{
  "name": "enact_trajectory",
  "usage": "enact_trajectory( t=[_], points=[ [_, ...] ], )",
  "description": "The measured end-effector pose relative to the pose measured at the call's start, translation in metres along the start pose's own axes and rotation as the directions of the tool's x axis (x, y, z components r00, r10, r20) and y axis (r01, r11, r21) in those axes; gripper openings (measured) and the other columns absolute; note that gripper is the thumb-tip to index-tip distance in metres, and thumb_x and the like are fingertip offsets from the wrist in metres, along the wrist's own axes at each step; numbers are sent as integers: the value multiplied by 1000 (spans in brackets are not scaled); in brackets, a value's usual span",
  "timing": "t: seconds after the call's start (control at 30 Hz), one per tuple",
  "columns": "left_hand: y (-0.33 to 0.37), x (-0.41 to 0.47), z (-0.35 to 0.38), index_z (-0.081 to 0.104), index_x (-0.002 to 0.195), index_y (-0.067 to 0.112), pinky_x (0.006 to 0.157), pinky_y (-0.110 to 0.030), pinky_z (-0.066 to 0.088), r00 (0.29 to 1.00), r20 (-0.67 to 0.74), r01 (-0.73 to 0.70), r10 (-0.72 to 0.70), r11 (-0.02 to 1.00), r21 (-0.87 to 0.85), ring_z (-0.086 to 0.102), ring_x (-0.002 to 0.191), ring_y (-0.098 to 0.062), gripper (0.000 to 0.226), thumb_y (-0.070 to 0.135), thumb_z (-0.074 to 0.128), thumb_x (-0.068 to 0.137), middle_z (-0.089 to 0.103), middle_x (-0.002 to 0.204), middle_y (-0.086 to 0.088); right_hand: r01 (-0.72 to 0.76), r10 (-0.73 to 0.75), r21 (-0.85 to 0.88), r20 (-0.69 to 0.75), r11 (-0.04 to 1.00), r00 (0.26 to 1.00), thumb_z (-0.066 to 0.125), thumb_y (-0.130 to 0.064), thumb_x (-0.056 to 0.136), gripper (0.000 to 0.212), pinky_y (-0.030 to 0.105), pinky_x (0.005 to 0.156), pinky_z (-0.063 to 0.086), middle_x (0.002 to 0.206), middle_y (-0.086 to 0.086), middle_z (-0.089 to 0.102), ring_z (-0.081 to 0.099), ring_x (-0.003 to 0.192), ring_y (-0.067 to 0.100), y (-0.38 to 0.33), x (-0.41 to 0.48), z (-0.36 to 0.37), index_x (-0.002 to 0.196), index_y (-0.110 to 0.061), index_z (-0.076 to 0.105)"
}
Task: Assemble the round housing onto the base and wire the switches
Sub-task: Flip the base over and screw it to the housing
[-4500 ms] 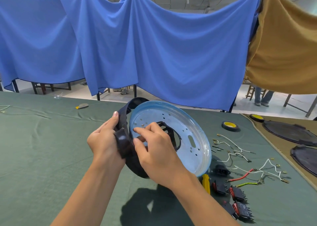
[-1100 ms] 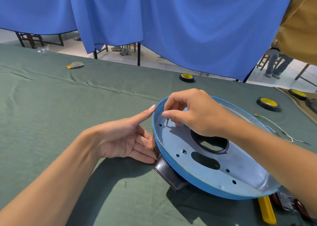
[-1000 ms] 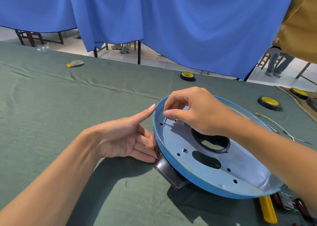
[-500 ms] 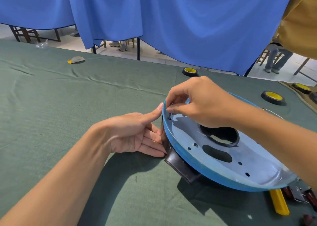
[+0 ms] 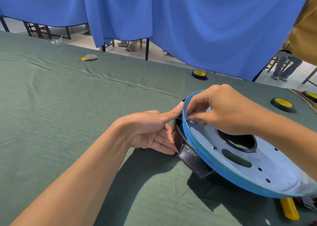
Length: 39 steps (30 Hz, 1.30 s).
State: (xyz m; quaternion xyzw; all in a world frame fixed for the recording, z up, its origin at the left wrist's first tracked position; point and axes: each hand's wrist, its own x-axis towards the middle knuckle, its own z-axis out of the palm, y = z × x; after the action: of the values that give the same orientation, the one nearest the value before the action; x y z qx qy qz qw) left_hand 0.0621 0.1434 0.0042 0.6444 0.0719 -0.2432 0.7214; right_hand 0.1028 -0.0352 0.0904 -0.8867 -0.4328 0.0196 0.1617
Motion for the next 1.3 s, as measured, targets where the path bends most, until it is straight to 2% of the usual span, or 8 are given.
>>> enact_trajectory(
  t=[0.1,0.23,0.33,0.47,0.8,1.1,1.23,1.3],
  points=[
    [0,1,0,68,62,4,65,-35,60,1000,0,6,-6,1000,-7,72,67,-29,72,76,65,59,67,68,-18,-20,21,-71,13,997,1000,72,-18,83,19,24,70,52,72,-12,71,63,69,-2,-5,0,2,76,-35,70],
    [-1,3,-2,63,60,4,67,-37,60,999,-21,43,-44,998,-46,72,69,-30,81,84,53,68,65,67,-18,-149,149,-22,-9,989,989,69,-21,84,21,17,60,46,61,-16,67,58,58,-7,-10,2,6,66,-32,66],
    [-1,1,-2,61,65,4,69,-38,61,999,-11,43,-44,997,-61,72,68,-31,77,80,53,73,64,67,-17,-338,345,169,-14,926,938,66,-14,85,21,21,55,48,58,-6,69,62,50,2,-13,2,12,66,-19,72],
    [-1,-4,-2,59,75,4,73,-39,61,999,45,25,-21,996,-89,71,66,-28,60,63,65,71,66,69,-17,-491,541,539,76,684,838,60,2,90,26,19,47,47,62,11,68,59,52,13,-18,-1,18,66,-3,70],
    [-2,-4,-3,58,75,1,75,-41,62,998,55,21,-14,992,-126,72,67,-30,62,63,62,75,66,69,-19,-490,563,681,137,544,815,55,7,92,18,17,43,46,60,10,59,53,47,11,-20,4,6,78,6,66],
    [-2,-3,-3,59,73,2,75,-41,62,998,61,30,-22,990,-136,72,67,-30,68,70,63,66,63,64,-15,-437,505,560,39,704,862,60,-2,92,23,23,55,53,62,10,66,59,53,14,-14,8,19,72,-2,70],
    [-3,-1,-4,61,71,3,76,-40,61,997,71,19,-11,992,-122,72,68,-28,68,71,63,65,63,65,-14,-224,244,139,-151,965,958,64,-12,88,24,22,67,54,57,-4,68,64,52,7,-15,6,18,66,-16,70],
    [-3,-1,-4,61,73,2,74,-39,61,997,70,25,-16,990,-138,72,67,-28,71,72,61,66,62,65,-14,-82,69,-65,-174,995,982,63,-15,88,20,27,68,52,63,-10,66,63,59,5,-20,5,18,71,-22,68]
  ],
)
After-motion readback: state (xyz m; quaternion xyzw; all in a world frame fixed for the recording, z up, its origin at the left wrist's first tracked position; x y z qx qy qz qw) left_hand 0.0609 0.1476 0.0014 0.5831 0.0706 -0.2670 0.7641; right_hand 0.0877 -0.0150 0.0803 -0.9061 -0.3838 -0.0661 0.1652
